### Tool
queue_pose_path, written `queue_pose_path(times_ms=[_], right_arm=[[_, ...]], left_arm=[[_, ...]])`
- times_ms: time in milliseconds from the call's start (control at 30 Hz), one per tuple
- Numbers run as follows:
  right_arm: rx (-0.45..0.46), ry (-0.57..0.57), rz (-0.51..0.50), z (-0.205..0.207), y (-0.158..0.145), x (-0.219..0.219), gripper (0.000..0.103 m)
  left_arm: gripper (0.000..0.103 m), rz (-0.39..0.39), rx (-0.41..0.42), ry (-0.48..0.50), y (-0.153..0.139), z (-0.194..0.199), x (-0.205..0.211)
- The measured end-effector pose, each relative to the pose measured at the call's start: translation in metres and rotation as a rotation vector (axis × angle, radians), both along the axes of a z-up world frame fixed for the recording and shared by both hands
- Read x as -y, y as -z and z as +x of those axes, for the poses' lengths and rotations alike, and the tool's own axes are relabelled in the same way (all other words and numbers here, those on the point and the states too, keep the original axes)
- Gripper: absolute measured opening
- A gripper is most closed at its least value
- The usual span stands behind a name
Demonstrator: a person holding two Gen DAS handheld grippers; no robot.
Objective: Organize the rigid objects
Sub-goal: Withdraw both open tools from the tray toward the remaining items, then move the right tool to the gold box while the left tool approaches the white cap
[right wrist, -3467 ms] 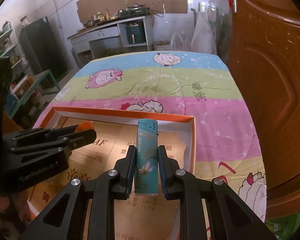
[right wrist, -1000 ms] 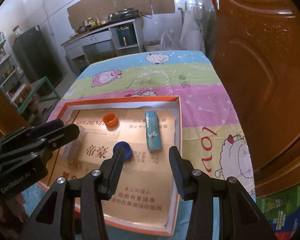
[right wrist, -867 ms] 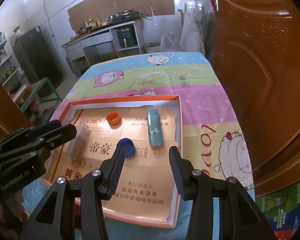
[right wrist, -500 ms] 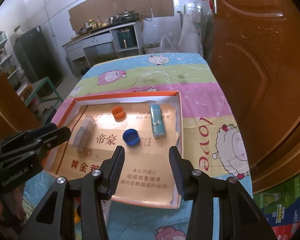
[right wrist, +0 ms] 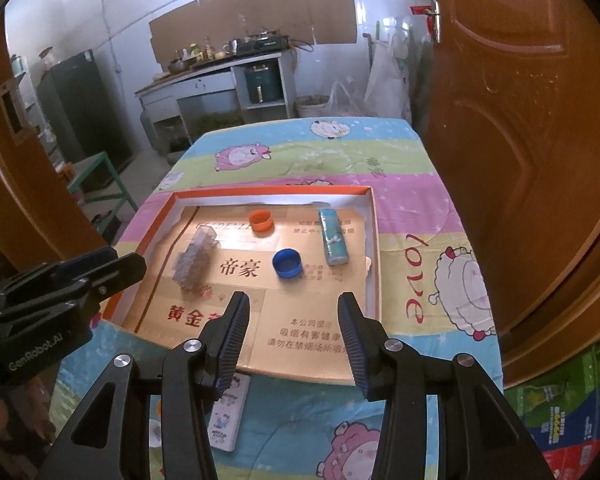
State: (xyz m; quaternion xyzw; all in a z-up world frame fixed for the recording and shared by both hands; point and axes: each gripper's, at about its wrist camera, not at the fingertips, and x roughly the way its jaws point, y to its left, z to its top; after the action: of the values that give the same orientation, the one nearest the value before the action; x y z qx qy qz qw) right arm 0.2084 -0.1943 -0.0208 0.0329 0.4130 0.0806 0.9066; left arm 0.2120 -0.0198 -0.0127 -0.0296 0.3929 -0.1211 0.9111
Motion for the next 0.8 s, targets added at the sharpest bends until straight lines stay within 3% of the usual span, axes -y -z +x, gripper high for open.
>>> queue_pose_path(times_ms=[800], right_arm=[[0.065,-0.051,-0.011,-0.071,-0.013,-0.032,0.047]], left_arm=[[0.042,0.001,0.058,-0.057,-0.009,-0.067,-0.033]])
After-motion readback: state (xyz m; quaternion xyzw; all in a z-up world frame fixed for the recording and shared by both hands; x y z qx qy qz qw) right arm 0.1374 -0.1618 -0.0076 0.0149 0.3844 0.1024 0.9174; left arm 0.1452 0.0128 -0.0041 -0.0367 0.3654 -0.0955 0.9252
